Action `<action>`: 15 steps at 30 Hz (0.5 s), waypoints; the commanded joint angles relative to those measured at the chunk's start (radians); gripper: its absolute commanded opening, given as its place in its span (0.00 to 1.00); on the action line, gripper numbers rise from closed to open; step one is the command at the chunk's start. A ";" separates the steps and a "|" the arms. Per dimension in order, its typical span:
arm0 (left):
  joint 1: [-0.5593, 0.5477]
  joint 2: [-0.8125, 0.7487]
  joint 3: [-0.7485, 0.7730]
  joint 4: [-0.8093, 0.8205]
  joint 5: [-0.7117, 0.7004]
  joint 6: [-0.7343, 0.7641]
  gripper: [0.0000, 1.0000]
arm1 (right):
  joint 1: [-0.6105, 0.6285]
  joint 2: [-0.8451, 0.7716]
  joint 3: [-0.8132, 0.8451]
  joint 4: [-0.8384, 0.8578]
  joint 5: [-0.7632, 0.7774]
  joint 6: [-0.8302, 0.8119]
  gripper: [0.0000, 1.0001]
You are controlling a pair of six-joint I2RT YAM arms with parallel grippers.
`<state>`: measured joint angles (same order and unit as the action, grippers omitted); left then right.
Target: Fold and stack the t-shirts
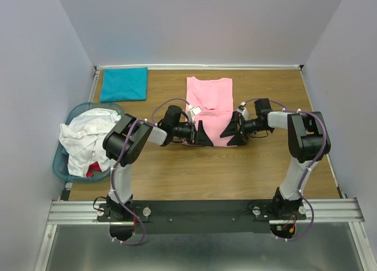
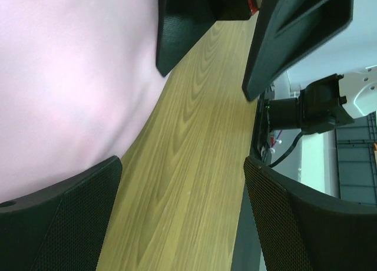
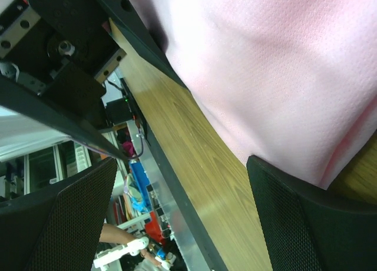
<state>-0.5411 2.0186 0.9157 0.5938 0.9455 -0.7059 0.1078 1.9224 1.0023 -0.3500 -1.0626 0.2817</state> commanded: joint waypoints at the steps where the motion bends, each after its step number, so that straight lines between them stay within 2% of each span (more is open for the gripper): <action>1: 0.084 -0.004 -0.089 -0.138 -0.030 0.103 0.94 | -0.007 0.030 -0.027 -0.055 0.228 -0.067 1.00; 8: 0.161 -0.057 -0.164 -0.160 0.032 0.166 0.94 | -0.007 0.032 -0.014 -0.072 0.231 -0.085 1.00; 15: 0.190 -0.176 -0.179 -0.279 0.087 0.295 0.94 | -0.005 -0.038 -0.004 -0.102 0.126 -0.108 0.99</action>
<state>-0.3653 1.8881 0.7639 0.4950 1.0439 -0.5407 0.1093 1.9121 1.0111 -0.3931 -1.0508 0.2409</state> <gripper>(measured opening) 0.935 0.992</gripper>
